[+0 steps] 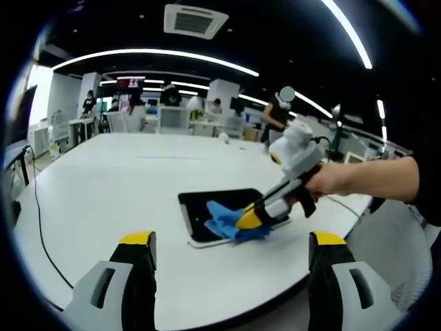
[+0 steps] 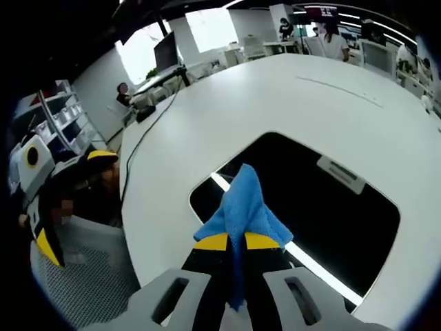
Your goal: Wipe the mirror surface with the cleaning cloth until all visible marks leave the cleaned area.
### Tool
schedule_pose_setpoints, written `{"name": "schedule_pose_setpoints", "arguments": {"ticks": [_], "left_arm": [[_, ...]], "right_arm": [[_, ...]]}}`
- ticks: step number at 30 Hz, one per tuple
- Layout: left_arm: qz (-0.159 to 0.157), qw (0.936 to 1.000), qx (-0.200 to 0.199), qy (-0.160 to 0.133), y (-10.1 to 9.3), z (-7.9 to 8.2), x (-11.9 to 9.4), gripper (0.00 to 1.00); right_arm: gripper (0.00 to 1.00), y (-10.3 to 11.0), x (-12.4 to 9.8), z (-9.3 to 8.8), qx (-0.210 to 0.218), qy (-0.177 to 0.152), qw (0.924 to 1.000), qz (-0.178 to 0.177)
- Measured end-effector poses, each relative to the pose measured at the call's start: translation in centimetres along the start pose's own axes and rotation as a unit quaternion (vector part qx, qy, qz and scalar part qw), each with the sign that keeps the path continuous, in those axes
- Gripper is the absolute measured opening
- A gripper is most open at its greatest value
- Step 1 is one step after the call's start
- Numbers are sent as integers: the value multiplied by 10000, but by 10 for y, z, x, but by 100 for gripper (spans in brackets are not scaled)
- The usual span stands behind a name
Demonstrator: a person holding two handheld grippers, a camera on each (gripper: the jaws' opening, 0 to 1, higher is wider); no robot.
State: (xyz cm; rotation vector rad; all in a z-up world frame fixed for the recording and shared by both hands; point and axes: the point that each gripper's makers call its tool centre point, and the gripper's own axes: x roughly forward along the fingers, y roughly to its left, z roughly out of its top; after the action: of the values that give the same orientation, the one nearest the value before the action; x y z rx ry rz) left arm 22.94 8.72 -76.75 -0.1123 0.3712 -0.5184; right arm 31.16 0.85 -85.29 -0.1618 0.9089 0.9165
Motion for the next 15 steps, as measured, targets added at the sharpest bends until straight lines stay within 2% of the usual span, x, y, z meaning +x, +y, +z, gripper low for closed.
{"name": "schedule_pose_setpoints", "arguments": {"ticks": [4, 6, 15], "left_arm": [[-16, 10000, 8, 14, -1, 0, 0, 91], [-18, 10000, 9, 18, -1, 0, 0, 91], [-11, 10000, 13, 39, -1, -1, 0, 91]], "right_arm": [[1, 0, 0, 0, 4, -40, 10000, -62], [1, -1, 1, 0, -249, -45, 9995, -171], [1, -9, 1, 4, -131, -117, 9996, -232]]}}
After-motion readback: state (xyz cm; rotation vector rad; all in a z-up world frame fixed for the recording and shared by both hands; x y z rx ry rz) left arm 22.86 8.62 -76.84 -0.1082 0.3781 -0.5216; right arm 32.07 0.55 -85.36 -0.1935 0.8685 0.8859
